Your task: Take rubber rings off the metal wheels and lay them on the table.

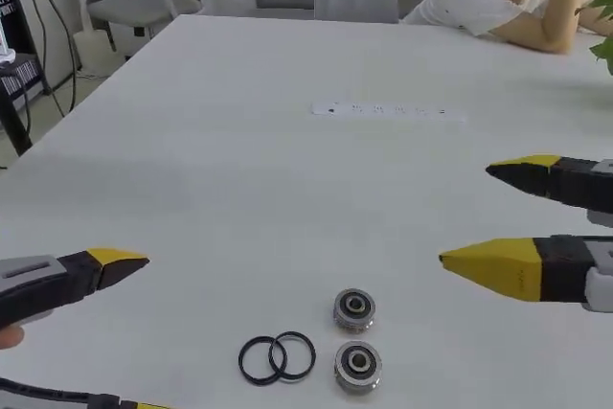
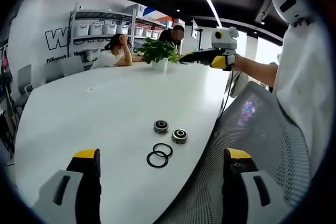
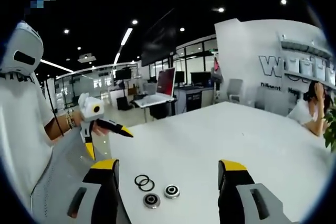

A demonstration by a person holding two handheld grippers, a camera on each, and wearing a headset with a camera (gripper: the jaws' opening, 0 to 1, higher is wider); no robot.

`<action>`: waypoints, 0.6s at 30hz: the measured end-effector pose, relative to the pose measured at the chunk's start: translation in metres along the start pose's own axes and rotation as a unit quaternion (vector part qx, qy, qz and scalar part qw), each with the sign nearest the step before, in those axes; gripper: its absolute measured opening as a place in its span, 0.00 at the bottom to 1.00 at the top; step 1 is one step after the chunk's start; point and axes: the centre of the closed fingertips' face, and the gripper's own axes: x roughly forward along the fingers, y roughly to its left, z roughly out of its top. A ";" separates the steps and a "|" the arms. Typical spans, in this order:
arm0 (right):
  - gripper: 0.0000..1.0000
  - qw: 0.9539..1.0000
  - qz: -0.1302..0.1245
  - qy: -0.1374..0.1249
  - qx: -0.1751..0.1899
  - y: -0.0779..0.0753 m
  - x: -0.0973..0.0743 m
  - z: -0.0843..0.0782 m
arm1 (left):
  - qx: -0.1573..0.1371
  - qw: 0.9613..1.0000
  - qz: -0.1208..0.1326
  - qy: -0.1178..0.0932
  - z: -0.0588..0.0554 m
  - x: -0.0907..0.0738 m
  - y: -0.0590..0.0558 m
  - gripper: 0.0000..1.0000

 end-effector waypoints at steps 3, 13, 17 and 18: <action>0.81 1.000 -0.009 -0.014 0.001 -0.005 -0.007 -0.005 | -0.004 1.000 0.002 -0.003 0.000 0.000 0.002 0.97; 0.94 0.997 -0.055 -0.038 0.023 -0.026 -0.028 -0.033 | -0.018 1.000 0.008 -0.006 -0.007 0.000 0.006 0.99; 0.98 0.996 -0.070 -0.028 0.036 -0.031 -0.032 -0.050 | -0.025 1.000 0.012 -0.007 -0.010 -0.001 0.009 0.99; 0.99 0.996 -0.073 -0.024 0.036 -0.031 -0.033 -0.054 | -0.026 1.000 0.012 -0.007 -0.011 -0.001 0.009 0.99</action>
